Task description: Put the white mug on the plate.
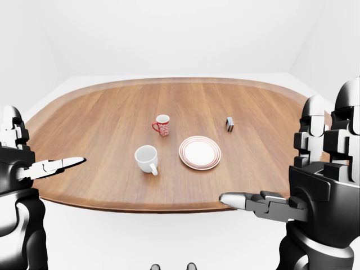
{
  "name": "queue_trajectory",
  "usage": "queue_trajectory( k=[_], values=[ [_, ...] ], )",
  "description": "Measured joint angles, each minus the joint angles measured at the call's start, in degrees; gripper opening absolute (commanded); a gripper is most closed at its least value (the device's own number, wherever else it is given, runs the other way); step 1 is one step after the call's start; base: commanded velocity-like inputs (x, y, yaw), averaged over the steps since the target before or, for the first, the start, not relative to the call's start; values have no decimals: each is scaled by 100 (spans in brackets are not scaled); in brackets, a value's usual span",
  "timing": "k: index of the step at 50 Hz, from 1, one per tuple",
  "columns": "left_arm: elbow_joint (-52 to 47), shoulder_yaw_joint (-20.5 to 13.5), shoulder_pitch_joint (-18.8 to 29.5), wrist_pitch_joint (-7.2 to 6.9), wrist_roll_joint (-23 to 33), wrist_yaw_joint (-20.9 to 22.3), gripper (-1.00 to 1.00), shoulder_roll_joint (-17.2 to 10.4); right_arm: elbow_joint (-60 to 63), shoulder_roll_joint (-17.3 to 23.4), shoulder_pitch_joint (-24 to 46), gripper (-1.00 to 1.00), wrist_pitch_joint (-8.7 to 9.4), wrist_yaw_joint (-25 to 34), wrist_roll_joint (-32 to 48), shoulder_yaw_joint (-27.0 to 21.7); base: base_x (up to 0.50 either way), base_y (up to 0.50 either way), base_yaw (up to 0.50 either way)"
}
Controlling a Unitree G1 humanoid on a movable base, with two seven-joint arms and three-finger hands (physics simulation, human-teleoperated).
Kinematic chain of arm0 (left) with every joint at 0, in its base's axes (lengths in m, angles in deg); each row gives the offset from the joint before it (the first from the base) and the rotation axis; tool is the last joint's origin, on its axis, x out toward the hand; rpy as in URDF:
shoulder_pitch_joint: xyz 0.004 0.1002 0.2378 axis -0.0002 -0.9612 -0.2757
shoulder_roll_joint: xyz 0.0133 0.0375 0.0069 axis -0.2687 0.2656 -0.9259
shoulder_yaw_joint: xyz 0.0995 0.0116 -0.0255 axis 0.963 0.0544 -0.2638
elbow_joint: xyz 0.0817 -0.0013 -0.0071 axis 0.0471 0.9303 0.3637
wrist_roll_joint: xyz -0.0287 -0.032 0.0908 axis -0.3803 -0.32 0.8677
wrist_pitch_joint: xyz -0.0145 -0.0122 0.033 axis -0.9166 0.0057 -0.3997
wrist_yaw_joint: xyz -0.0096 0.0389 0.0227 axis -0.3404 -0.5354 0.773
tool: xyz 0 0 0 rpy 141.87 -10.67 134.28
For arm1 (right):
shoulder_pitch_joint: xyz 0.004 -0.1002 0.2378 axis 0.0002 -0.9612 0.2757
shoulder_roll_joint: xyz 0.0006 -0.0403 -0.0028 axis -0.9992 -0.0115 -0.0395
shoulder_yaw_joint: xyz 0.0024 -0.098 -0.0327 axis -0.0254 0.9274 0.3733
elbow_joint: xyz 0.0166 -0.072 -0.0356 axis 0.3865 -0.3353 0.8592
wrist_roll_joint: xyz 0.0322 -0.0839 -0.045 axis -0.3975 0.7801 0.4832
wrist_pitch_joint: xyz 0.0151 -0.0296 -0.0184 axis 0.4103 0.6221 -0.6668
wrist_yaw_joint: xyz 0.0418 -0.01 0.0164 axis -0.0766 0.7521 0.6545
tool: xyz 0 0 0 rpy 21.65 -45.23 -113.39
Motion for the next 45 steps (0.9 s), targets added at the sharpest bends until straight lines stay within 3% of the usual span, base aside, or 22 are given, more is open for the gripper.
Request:
queue_trajectory(
  k=[28, 45],
  values=[
    [-18, 25, -2, 0, 19, 7, 100, 13, -45, 4, -3, 100, 0, 19, -2, -18, 49, -1, 0],
    [8, 32, -6, 0, 26, 9, 100, 16, -59, 17, -6, 100, 0, 18, 81, 39, 0, 0, 0]
  ],
)
